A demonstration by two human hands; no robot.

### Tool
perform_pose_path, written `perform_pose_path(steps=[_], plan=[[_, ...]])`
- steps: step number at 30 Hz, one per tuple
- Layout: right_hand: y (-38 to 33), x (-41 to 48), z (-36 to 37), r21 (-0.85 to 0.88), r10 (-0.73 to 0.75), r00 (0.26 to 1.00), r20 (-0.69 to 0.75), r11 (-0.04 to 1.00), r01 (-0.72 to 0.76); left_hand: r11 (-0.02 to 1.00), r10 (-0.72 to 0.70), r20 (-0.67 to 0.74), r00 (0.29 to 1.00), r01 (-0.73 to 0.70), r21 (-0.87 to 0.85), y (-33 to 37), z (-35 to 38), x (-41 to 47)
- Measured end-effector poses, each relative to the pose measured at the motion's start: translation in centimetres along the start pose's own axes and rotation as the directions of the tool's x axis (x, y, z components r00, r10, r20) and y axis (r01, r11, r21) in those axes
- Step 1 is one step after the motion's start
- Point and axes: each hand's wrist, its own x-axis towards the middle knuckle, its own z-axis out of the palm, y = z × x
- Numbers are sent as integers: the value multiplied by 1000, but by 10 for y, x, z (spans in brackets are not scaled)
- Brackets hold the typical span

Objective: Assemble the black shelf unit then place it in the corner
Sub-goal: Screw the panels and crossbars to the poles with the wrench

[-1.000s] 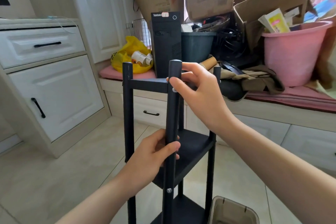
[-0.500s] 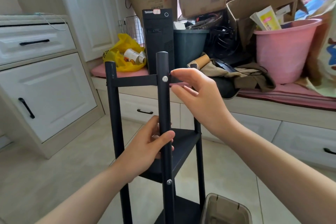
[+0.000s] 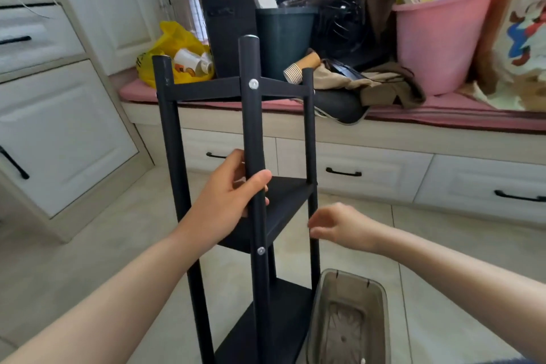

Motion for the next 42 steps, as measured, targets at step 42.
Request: perform_pose_path(steps=[42], plan=[[153,-8,222,75,463,777,426,838,-541,992,58,-76,995,-49,120,3,7,-4]])
